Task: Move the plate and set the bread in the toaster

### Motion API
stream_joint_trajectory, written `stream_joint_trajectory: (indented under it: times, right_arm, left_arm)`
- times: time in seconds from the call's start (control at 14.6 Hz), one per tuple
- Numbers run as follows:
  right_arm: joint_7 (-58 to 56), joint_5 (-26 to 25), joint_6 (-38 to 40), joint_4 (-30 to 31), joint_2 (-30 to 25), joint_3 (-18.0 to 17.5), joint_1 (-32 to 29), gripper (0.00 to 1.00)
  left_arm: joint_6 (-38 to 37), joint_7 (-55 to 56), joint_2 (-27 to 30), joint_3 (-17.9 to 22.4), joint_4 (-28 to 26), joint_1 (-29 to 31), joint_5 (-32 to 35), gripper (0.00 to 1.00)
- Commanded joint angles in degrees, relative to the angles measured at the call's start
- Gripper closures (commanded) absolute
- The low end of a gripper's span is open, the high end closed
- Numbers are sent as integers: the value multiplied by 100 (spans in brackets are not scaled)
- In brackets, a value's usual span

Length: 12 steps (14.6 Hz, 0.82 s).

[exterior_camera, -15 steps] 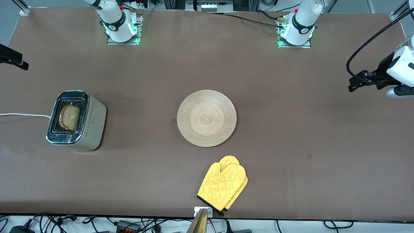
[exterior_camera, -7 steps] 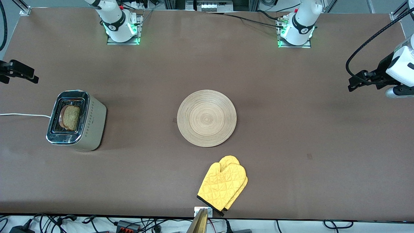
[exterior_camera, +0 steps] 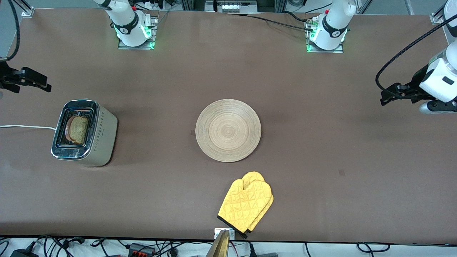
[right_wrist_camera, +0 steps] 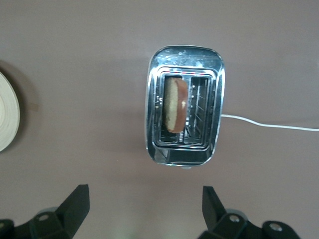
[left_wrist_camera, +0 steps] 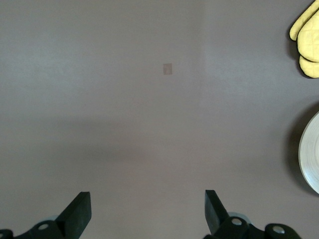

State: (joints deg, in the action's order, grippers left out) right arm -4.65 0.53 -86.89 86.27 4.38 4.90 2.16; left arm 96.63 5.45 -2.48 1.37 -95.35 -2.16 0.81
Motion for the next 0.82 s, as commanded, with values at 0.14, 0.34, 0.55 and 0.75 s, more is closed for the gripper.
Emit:
stream_joint_trajectory:
  times: [0.14,0.34,0.55,0.75]
  right_arm:
    - [78,-88,-100,163,-148,108,-84,0]
    - [78,-106,-56,-13,-7,108,-84,0]
    - [69,-246,-56,-13,45,108,-101,0]
    - [87,-246,-30,-4,37,99,-84,0]
  left_arm:
    - [23,-394,-60,-6,122,-56,-29,0]
    - [-47,-764,10,3,131,5,-28,0]
    - [-162,-694,177,-23,131,-3,-11,0]
    - [-293,-703,300,-15,114,14,-11,0]
